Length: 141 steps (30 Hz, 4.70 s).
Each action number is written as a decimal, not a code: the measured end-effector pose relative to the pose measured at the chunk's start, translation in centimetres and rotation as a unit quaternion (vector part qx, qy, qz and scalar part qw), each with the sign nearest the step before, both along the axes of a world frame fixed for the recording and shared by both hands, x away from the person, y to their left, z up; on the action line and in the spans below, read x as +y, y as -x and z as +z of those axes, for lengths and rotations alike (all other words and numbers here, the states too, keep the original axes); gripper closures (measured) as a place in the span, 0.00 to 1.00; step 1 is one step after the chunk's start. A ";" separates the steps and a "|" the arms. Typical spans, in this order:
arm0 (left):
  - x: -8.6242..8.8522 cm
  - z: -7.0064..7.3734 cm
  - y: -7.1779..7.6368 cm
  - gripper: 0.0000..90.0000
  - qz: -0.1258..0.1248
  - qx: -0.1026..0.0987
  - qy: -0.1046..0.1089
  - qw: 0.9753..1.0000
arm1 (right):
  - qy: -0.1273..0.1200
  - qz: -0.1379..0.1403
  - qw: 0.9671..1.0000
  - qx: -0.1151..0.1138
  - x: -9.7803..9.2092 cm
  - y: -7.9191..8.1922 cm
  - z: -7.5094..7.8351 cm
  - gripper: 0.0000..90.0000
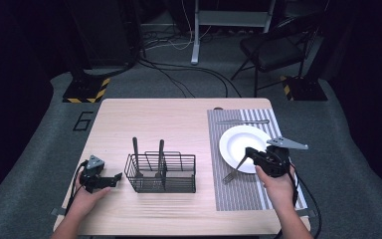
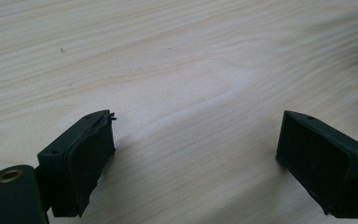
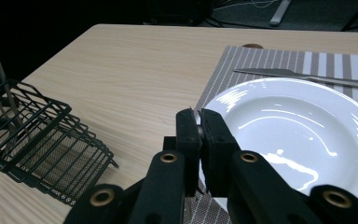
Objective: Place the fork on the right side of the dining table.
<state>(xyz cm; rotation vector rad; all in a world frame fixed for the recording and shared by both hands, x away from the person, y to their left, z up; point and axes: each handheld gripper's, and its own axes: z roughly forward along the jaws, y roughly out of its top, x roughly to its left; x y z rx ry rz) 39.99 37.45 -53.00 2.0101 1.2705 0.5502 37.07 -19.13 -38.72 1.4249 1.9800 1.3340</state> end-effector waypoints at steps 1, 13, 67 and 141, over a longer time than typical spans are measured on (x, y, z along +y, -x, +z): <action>0.0 0.0 0.0 0.12 0.000 0.000 0.000 1.000 | -0.002 -0.004 1.000 0.001 -0.3 0.0 -0.1 0.95; 0.0 0.0 0.0 0.12 0.000 0.000 0.000 1.000 | -0.071 -0.059 0.995 0.029 -4.4 0.2 -2.7 0.93; 0.0 0.0 0.0 0.12 0.000 0.000 0.000 1.000 | -0.249 -0.169 0.941 0.154 -11.2 0.6 -12.7 0.82; 0.0 0.0 0.0 0.12 0.000 0.000 0.001 1.000 | -0.007 -0.006 0.999 0.035 -0.4 -0.2 -5.5 0.59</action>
